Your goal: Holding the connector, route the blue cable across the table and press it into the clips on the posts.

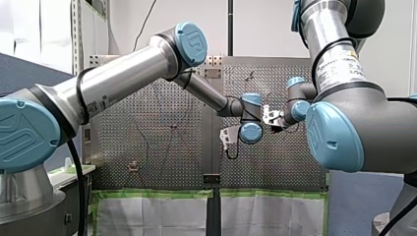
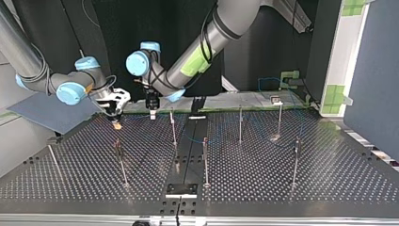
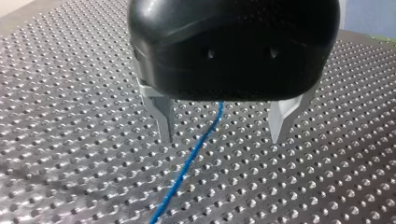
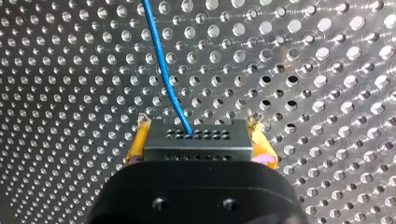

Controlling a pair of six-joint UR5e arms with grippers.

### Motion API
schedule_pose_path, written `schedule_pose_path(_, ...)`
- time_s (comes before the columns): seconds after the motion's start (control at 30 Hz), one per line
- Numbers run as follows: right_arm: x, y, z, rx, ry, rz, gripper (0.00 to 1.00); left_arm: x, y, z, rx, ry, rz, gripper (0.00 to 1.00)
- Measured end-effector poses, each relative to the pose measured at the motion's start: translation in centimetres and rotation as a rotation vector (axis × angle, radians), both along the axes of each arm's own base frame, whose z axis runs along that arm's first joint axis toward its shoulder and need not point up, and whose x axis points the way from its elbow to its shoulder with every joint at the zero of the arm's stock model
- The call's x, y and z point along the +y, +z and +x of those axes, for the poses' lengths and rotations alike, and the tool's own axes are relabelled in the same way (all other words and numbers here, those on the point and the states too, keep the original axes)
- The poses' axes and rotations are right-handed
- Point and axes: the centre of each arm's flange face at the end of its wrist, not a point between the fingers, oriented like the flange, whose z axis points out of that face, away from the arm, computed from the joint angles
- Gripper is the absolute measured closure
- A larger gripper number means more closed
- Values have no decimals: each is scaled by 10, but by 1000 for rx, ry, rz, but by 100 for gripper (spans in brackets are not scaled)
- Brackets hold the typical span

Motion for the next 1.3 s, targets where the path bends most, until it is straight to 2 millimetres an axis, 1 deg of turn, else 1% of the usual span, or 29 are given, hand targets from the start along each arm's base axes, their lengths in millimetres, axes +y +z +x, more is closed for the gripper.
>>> schedule_pose_path(0.17,0,1,1,-4,9,-1,100,-5,-14,2,23,-7,20,0)
schedule_pose_path(0.4,0,1,1,-4,12,-2,100,4,-42,21,68,34,67,0)
schedule_pose_path(0.5,0,1,1,-4,11,-3,100,4,-49,25,80,44,82,0)
schedule_pose_path(0.63,0,1,1,-4,11,-3,100,1,-44,29,74,47,79,0)
schedule_pose_path(0.87,0,1,1,-4,11,-3,100,-9,-20,37,34,55,37,0)
schedule_pose_path(0.93,0,1,1,-4,11,-3,100,-10,-18,38,27,60,31,0)
schedule_pose_path(0.97,0,1,1,-4,11,-3,100,-9,-18,38,26,62,30,2)
schedule_pose_path(1.0,0,1,1,-4,11,-3,100,-8,-18,39,26,68,31,2)
schedule_pose_path(1.03,0,1,1,-4,11,-3,100,-8,-19,39,26,72,32,19)
schedule_pose_path(1.07,0,1,1,-4,11,-3,100,-7,-20,39,27,76,34,29)
schedule_pose_path(1.1,0,1,1,-4,11,-3,100,-6,-21,39,27,79,37,44)
schedule_pose_path(1.13,0,1,1,-4,12,-3,100,-6,-21,39,26,81,39,44)
schedule_pose_path(1.2,0,1,2,-3,14,-4,100,-6,-22,38,24,82,47,66)
schedule_pose_path(1.23,0,2,2,-2,15,-6,100,-6,-22,38,23,81,48,66)
schedule_pose_path(1.27,0,2,3,-1,17,-6,100,-7,-21,38,21,80,48,71)
schedule_pose_path(1.3,0,2,3,0,18,-8,100,-9,-20,37,17,77,46,80)
